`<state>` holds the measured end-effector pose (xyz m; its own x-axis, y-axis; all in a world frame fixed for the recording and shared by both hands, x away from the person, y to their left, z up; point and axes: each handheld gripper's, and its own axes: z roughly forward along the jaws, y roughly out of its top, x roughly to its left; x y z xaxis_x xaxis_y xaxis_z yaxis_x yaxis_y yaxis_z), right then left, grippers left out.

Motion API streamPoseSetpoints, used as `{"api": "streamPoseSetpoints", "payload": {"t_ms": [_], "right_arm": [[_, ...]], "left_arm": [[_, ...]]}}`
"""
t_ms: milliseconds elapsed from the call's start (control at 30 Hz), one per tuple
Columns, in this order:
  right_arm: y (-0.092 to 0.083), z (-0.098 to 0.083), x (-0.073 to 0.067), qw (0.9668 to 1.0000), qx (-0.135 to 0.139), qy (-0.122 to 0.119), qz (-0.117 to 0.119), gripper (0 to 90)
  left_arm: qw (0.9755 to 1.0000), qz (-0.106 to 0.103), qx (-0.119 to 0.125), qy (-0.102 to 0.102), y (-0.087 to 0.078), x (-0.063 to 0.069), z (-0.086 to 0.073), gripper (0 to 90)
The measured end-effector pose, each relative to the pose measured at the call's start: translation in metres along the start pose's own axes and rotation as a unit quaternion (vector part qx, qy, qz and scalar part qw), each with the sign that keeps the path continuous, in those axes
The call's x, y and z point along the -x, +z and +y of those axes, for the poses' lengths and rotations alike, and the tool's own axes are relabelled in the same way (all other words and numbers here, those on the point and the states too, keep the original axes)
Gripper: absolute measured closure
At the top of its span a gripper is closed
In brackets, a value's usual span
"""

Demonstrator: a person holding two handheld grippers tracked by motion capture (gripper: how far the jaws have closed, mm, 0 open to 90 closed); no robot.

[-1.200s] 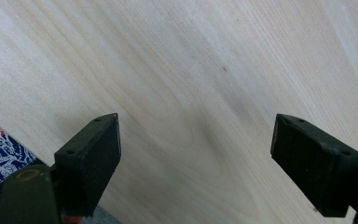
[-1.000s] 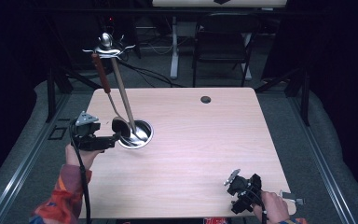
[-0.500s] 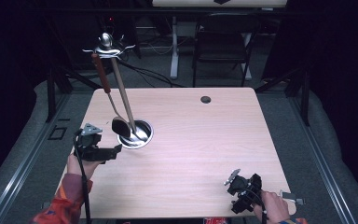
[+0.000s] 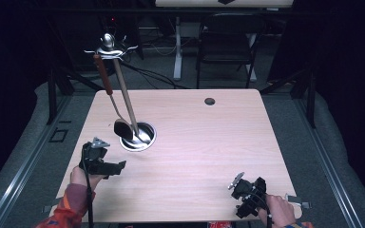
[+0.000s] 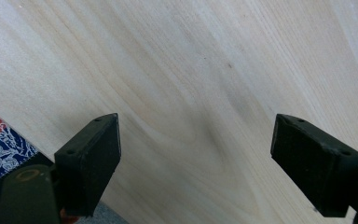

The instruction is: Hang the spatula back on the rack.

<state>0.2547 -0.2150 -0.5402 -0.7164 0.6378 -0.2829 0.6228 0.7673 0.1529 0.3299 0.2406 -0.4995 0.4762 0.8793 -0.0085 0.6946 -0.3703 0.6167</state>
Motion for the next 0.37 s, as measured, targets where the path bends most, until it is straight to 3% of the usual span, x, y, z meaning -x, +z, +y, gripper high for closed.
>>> {"api": "streamPoseSetpoints", "payload": {"t_ms": [200, 267, 300, 367], "right_arm": [[-0.0003, 0.0003, -0.0008, 1.0000, -0.001, -0.006, 0.000, 15.5], [-0.0003, 0.0002, -0.0007, 1.0000, -0.002, -0.006, 0.000, 15.5], [0.0000, 0.0001, -0.0008, 1.0000, 0.001, -0.005, 0.002, 15.5], [0.0000, 0.0002, -0.0008, 1.0000, 0.001, -0.004, 0.002, 15.5]], "left_arm": [[0.9992, -0.012, -0.037, 0.004, 0.0112, 0.0035, -0.0083, 8.1], [0.9993, -0.010, -0.037, 0.002, 0.0130, 0.0032, -0.0086, 6.1], [0.9996, 0.008, -0.025, 0.007, 0.0130, 0.0033, -0.0090, 6.1], [0.9998, 0.013, -0.016, 0.007, 0.0124, 0.0025, -0.0091, 5.3]]}}
